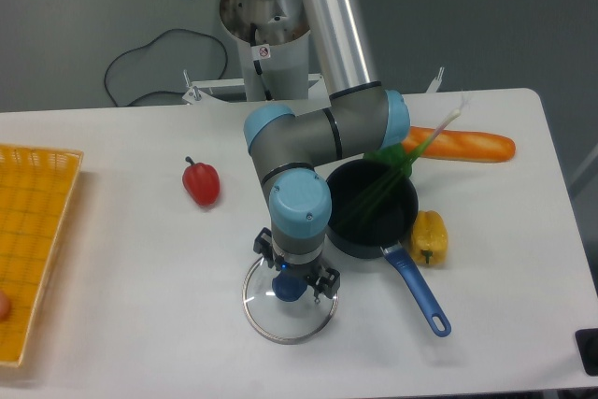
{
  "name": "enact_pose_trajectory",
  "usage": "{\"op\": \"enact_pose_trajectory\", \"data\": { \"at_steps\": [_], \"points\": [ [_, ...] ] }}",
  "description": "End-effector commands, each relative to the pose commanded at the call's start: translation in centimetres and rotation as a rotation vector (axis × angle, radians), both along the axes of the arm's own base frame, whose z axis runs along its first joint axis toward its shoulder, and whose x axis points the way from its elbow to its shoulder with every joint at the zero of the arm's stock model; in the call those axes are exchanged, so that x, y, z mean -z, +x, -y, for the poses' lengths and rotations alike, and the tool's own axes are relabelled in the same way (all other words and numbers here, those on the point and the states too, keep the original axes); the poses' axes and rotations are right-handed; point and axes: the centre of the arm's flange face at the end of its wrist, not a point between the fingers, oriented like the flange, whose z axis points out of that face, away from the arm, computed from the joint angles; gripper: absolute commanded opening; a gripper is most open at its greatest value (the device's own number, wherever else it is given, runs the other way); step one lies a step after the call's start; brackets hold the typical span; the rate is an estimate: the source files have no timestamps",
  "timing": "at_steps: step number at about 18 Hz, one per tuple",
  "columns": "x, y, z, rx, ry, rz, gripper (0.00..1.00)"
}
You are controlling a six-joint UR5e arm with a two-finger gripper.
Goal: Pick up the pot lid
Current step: 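Close the gripper around the blue knob of the glass lid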
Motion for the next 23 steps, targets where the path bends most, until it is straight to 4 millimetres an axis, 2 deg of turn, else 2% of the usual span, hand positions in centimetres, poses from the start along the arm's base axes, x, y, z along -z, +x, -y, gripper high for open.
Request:
{"op": "enact_pose_trajectory", "data": {
  "at_steps": [8, 23],
  "points": [
    [0.27, 0.53, -0.72, 0.011, 0.011, 0.013, 1.00],
    [0.58, 0.79, -0.73, 0.023, 0.006, 0.016, 1.00]
  ]
}}
